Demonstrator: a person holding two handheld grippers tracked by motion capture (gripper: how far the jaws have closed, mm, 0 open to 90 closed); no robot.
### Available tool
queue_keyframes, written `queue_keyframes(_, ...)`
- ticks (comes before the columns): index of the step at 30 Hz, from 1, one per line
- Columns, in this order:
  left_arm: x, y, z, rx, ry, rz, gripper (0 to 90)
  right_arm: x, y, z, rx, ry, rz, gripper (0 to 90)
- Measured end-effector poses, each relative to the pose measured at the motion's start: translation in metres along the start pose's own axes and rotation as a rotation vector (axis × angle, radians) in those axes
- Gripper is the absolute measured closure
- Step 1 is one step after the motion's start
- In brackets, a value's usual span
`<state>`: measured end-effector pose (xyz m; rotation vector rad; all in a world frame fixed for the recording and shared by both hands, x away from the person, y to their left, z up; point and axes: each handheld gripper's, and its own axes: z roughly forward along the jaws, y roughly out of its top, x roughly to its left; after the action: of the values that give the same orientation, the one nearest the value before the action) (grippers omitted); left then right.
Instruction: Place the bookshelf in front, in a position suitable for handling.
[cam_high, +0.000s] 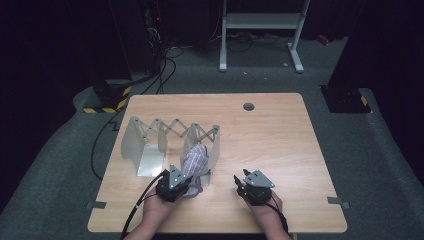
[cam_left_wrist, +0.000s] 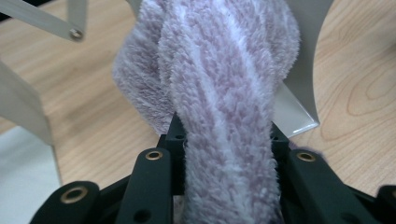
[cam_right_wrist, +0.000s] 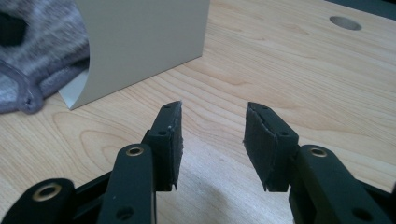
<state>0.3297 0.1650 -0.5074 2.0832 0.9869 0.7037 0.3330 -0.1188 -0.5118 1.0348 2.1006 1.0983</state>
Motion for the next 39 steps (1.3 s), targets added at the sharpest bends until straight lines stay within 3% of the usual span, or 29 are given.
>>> queue_keyframes(4,-0.007,0.0,0.004,0.017,-0.025,0.012,64.7,0.001,0.001,0.003,0.001,0.009,-0.005,57.1)
queue_keyframes(5,-0.014,0.001,0.003,0.01,-0.056,0.02,64.7,0.001,0.001,0.004,0.004,0.013,-0.006,57.0)
queue_keyframes(8,-0.019,0.003,0.001,0.002,-0.078,0.024,64.6,0.001,0.002,0.005,0.005,0.018,-0.003,57.0)
queue_keyframes(10,-0.026,0.005,-0.001,-0.032,-0.113,0.026,64.4,0.002,0.002,0.007,0.005,0.023,-0.009,57.0)
queue_keyframes(13,-0.029,0.007,-0.004,-0.056,-0.134,0.018,64.1,0.002,0.002,0.007,0.004,0.026,-0.012,57.0)
queue_keyframes(17,-0.029,0.012,-0.008,-0.088,-0.147,0.004,64.1,0.001,0.001,0.007,0.007,0.025,-0.01,57.0)
queue_keyframes(18,-0.029,0.017,-0.013,-0.116,-0.147,0.001,64.1,0.001,0.001,0.007,0.008,0.024,-0.009,57.0)
queue_keyframes(29,-0.033,0.056,-0.048,-0.259,-0.151,0.024,64.0,-0.001,0.0,0.006,0.003,0.021,-0.007,56.9)
queue_keyframes(34,-0.037,0.059,-0.05,-0.264,-0.154,0.036,63.9,-0.002,0.0,0.006,0.005,0.021,0.0,56.8)
queue_keyframes(38,-0.039,0.052,-0.042,-0.239,-0.155,0.038,64.0,-0.003,-0.001,0.006,0.007,0.02,0.002,56.8)
queue_keyframes(39,-0.039,0.046,-0.035,-0.212,-0.159,0.039,64.0,-0.003,-0.001,0.006,0.009,0.02,0.0,56.8)
